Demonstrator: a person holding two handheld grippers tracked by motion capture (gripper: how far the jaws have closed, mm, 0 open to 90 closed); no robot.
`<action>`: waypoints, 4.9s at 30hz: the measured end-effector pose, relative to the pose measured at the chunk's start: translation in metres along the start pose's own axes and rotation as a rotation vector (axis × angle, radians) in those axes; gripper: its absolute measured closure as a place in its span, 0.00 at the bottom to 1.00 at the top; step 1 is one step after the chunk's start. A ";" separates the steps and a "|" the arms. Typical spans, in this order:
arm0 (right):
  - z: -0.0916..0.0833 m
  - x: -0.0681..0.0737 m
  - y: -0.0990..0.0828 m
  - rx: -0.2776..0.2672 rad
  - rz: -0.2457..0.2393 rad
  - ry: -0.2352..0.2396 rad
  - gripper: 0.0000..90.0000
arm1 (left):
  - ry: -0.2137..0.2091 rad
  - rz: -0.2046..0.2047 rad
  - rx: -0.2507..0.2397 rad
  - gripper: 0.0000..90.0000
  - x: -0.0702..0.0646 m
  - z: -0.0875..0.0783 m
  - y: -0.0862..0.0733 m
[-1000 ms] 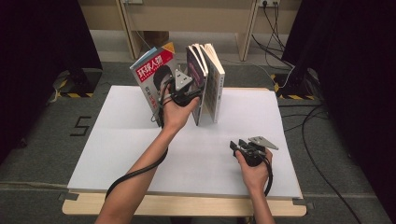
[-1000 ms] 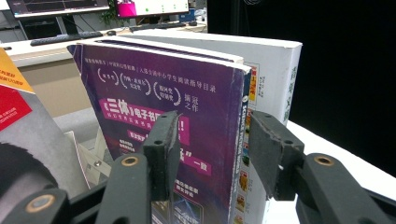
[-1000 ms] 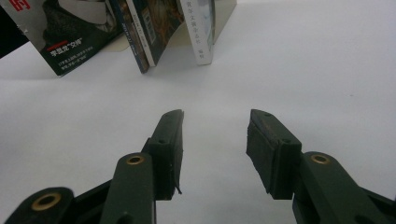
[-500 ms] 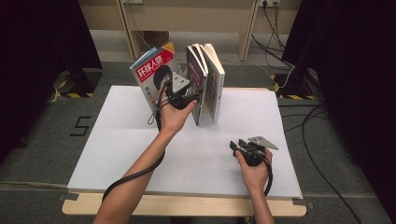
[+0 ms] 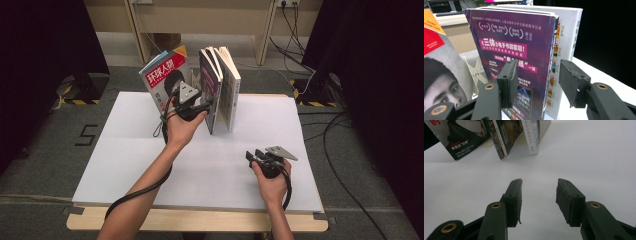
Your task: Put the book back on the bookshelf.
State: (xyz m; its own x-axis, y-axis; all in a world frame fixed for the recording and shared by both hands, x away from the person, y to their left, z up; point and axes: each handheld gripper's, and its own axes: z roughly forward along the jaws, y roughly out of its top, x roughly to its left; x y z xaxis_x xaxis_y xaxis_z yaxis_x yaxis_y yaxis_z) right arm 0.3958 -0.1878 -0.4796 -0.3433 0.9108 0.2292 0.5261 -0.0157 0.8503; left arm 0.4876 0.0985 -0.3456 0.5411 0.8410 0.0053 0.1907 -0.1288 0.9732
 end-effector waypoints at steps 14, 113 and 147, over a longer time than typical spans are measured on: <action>0.001 0.001 0.000 0.002 -0.006 0.001 0.62 | -0.006 -0.011 0.013 0.51 0.008 -0.013 -0.012; 0.003 0.005 -0.003 0.019 -0.008 0.001 0.62 | 0.214 -0.070 0.098 0.46 0.120 -0.124 -0.135; 0.006 0.008 -0.007 0.028 -0.017 -0.002 0.62 | 0.262 -0.117 0.110 0.46 0.134 -0.151 -0.193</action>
State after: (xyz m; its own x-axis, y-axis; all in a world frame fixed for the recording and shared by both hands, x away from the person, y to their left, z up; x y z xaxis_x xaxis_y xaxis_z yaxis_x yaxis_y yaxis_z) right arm 0.3942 -0.1781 -0.4864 -0.3505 0.9118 0.2138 0.5418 0.0113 0.8404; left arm 0.3994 0.3156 -0.4983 0.2831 0.9585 -0.0328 0.3344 -0.0666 0.9401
